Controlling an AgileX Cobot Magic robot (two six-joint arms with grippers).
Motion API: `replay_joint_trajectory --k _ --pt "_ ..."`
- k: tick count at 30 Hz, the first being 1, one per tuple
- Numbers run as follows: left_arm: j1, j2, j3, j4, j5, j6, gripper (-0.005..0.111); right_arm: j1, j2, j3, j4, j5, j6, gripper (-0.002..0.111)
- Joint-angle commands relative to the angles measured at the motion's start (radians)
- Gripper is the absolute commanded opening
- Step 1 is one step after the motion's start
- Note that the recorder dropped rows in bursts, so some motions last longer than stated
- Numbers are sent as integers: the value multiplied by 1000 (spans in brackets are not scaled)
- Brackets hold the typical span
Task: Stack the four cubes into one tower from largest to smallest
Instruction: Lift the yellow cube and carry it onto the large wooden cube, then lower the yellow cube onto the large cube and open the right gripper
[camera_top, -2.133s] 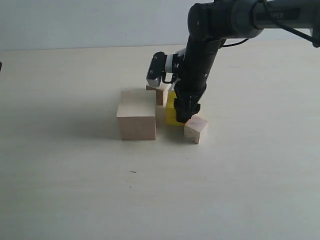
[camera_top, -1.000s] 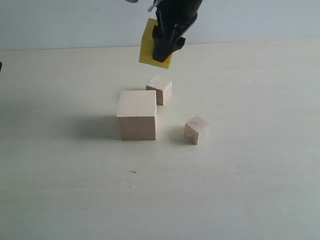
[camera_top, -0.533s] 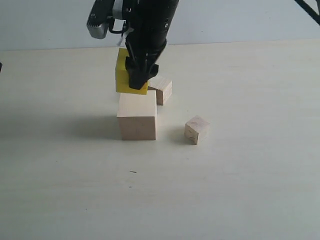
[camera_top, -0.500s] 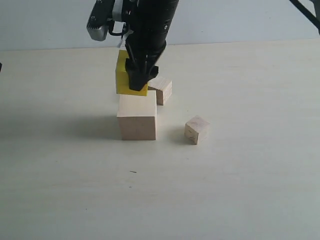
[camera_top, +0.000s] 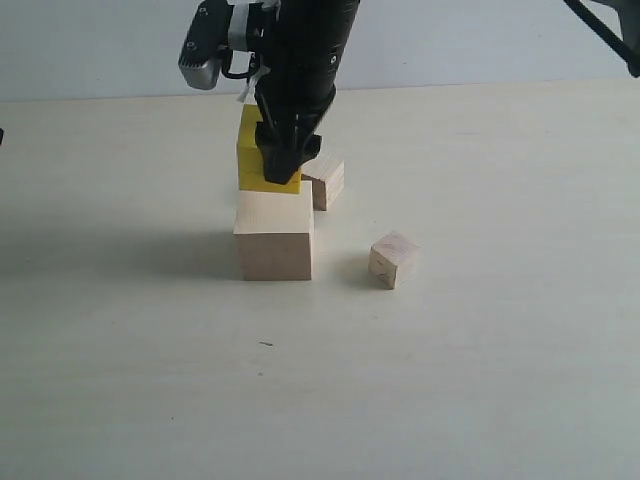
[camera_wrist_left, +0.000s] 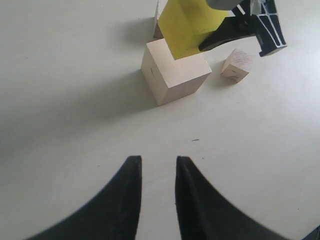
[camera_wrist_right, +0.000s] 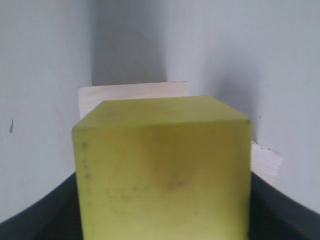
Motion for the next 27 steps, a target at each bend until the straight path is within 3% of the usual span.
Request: replay_joint_trajectory --k 1,27 --pt "3 -4 2 -9 -1 1 26 1 -6 -2 3 -5 1 0" --pt "3 -4 2 -9 -1 1 26 1 -5 51 33 -5 -4 0"
